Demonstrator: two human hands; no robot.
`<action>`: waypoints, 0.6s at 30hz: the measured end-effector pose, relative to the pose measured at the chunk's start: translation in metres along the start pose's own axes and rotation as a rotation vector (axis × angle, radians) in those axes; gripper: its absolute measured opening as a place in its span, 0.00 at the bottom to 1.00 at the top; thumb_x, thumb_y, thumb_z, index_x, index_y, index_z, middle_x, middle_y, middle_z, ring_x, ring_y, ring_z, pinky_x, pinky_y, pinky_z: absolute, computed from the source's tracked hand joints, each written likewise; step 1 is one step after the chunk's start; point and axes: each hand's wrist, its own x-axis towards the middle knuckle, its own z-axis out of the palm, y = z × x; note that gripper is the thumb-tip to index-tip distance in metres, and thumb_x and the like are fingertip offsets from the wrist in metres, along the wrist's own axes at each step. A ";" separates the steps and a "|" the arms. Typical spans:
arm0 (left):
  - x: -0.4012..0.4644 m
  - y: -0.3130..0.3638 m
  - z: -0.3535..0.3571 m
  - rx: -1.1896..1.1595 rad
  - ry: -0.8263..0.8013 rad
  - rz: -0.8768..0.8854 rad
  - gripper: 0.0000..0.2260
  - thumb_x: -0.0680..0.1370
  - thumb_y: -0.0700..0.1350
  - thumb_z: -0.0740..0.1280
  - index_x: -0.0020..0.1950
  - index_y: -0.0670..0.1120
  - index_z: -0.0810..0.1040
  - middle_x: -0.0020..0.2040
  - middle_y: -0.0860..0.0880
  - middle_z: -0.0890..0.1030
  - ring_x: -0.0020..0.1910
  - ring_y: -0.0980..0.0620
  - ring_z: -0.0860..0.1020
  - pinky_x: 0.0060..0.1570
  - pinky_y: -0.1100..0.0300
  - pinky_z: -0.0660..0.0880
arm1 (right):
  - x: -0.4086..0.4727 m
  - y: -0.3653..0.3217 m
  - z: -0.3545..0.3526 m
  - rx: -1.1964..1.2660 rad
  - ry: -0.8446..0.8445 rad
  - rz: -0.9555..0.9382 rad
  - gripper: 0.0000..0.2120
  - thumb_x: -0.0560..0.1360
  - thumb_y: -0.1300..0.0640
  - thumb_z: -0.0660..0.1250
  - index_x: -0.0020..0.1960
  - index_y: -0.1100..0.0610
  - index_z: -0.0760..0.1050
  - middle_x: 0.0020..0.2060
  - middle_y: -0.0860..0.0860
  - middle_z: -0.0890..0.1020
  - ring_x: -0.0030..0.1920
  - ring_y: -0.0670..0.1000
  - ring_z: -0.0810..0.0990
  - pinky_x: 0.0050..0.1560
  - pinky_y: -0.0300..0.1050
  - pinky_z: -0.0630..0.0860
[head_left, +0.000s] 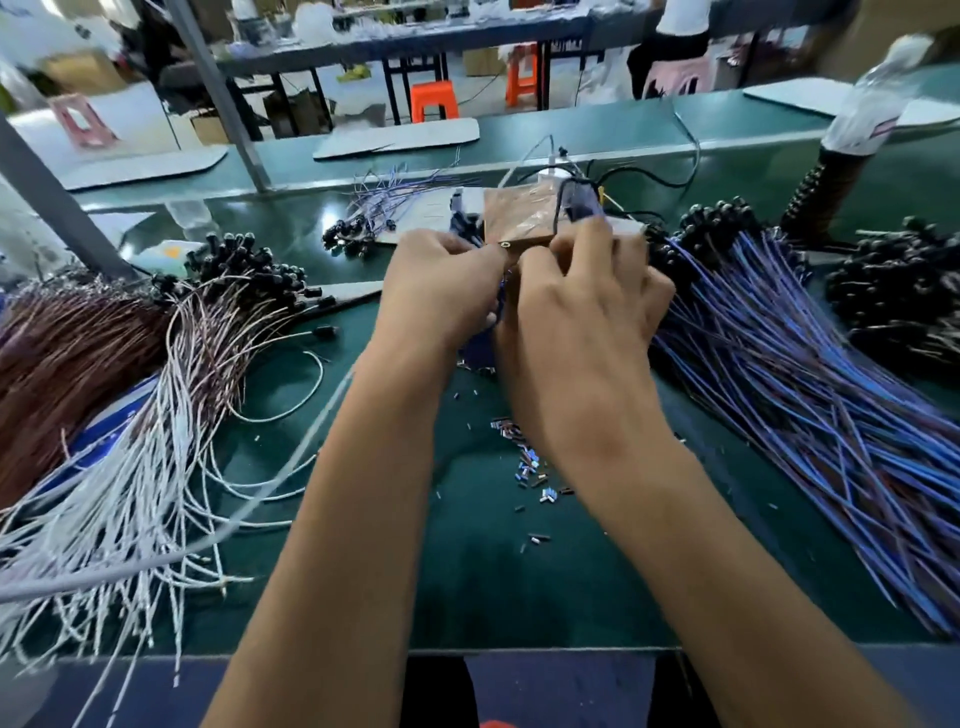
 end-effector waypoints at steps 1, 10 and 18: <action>-0.002 0.002 0.004 -0.008 0.015 0.009 0.08 0.72 0.38 0.68 0.32 0.45 0.76 0.29 0.45 0.78 0.30 0.46 0.79 0.38 0.50 0.81 | 0.002 0.005 0.000 0.047 -0.055 -0.009 0.10 0.81 0.58 0.64 0.62 0.53 0.72 0.63 0.54 0.73 0.63 0.59 0.72 0.53 0.51 0.61; -0.020 0.012 0.031 -0.514 0.133 -0.062 0.14 0.80 0.44 0.71 0.59 0.36 0.76 0.42 0.42 0.84 0.28 0.52 0.79 0.30 0.61 0.77 | 0.007 0.040 -0.013 0.746 0.011 -0.068 0.05 0.84 0.64 0.60 0.50 0.56 0.69 0.33 0.43 0.76 0.32 0.43 0.75 0.34 0.38 0.69; -0.018 0.023 0.021 -0.724 0.093 0.115 0.16 0.88 0.49 0.55 0.46 0.45 0.74 0.28 0.53 0.76 0.29 0.54 0.77 0.42 0.55 0.79 | 0.021 0.093 -0.014 0.810 -0.190 -0.139 0.03 0.85 0.58 0.64 0.53 0.56 0.73 0.29 0.47 0.79 0.28 0.42 0.74 0.33 0.34 0.69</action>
